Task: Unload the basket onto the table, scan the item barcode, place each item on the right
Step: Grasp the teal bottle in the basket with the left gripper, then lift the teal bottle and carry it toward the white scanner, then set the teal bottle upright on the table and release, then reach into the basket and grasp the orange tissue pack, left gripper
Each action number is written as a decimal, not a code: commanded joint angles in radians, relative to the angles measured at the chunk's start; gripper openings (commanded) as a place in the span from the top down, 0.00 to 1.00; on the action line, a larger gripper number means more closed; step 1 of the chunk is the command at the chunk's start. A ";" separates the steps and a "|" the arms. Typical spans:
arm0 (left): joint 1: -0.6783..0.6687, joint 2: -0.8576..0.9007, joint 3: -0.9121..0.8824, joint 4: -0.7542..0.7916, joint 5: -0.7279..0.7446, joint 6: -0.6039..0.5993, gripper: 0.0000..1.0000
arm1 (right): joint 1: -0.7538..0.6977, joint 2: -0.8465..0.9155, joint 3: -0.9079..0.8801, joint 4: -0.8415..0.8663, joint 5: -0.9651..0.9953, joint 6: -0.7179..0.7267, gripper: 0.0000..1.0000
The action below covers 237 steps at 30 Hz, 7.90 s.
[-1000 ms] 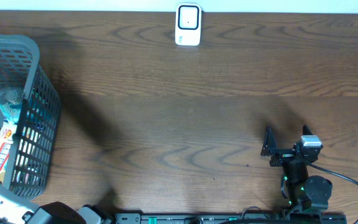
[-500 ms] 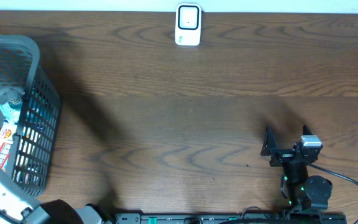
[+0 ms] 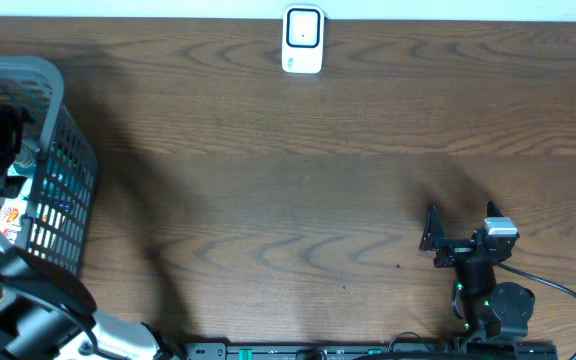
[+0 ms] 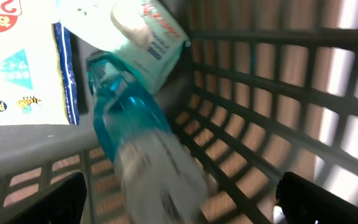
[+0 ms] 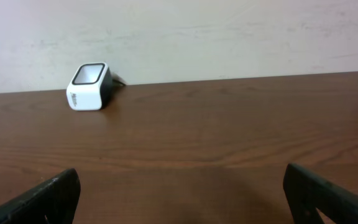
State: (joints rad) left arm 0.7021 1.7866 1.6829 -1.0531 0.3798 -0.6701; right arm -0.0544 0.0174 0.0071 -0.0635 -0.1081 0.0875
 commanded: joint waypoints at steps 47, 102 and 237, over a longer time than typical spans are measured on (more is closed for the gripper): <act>0.145 -0.404 0.019 0.015 0.301 -0.105 0.73 | 0.010 -0.004 -0.002 -0.003 -0.002 0.009 0.01; -1.169 0.163 0.004 -0.050 -0.304 -0.708 0.59 | 0.010 -0.004 -0.002 -0.003 -0.003 0.009 0.01; 0.120 0.082 -0.396 0.410 -0.810 0.180 0.02 | 0.010 -0.004 -0.002 -0.003 -0.002 0.009 0.01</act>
State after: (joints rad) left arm 0.8204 1.8629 1.2964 -0.6525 -0.4175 -0.5125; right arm -0.0544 0.0174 0.0071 -0.0635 -0.1081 0.0875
